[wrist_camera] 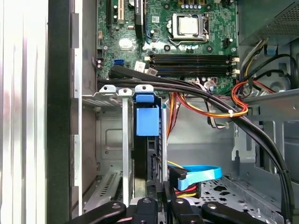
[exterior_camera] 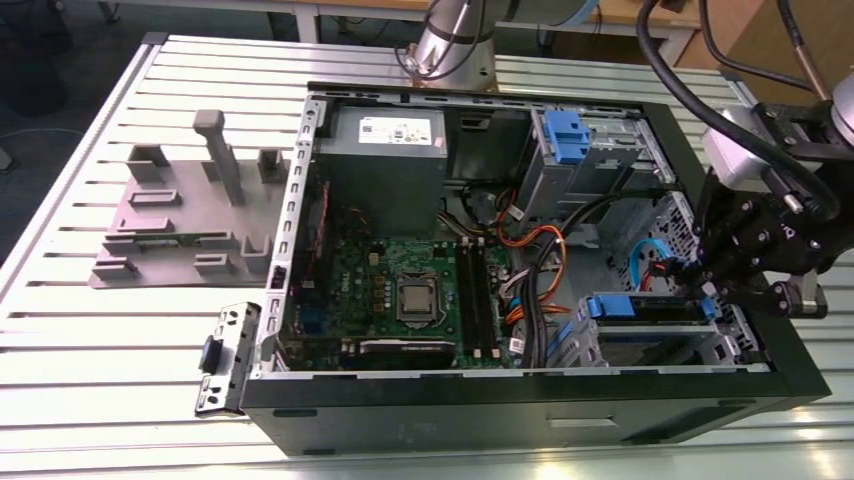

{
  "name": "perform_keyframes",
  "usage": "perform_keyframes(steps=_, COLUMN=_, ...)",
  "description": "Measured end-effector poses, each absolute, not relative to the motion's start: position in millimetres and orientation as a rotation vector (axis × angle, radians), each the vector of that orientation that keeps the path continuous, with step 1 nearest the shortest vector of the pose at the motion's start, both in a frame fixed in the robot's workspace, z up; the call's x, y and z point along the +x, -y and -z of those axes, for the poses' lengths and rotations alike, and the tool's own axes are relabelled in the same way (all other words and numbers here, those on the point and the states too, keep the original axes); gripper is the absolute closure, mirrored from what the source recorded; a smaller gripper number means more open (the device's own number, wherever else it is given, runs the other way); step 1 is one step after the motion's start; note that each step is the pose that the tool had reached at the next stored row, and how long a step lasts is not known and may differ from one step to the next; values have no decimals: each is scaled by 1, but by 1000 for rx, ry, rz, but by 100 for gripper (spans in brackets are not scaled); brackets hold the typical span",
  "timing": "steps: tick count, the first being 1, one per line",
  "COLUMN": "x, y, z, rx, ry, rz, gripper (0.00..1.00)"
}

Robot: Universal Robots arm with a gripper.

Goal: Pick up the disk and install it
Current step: 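Insert the first disk wire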

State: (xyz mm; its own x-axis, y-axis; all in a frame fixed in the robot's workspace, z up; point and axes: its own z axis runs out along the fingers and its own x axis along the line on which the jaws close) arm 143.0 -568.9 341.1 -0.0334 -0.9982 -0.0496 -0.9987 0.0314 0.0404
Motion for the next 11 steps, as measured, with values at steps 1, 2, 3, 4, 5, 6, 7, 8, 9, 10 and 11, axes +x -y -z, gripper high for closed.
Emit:
perform_keyframes(steps=1, x=143, y=569, z=-341, rx=-2179, ry=-2250, rz=-100, gripper=83)
perform_keyframes(steps=2, x=143, y=569, z=-340, rx=-2180, ry=-2249, rz=-100, gripper=83)
perform_keyframes(steps=3, x=143, y=569, z=-340, rx=-2181, ry=-2249, rz=-100, gripper=83)
perform_keyframes(steps=4, x=143, y=570, z=-340, rx=-2182, ry=-2248, rz=-100, gripper=83)
perform_keyframes(steps=5, x=142, y=570, z=-339, rx=-2182, ry=-2248, rz=-99, gripper=83)
perform_keyframes(steps=6, x=142, y=570, z=-339, rx=-2183, ry=-2247, rz=-100, gripper=83)
perform_keyframes(steps=7, x=142, y=570, z=-338, rx=-2183, ry=-2247, rz=-100, gripper=83)
perform_keyframes(steps=8, x=142, y=570, z=-338, rx=-2184, ry=-2246, rz=-100, gripper=83)
perform_keyframes(steps=9, x=141, y=570, z=-337, rx=-2184, ry=-2246, rz=-100, gripper=83)
perform_keyframes(steps=10, x=141, y=570, z=-337, rx=-2184, ry=-2245, rz=-100, gripper=83)
perform_keyframes(steps=11, x=140, y=570, z=-337, rx=-2185, ry=-2245, rz=-100, gripper=83)
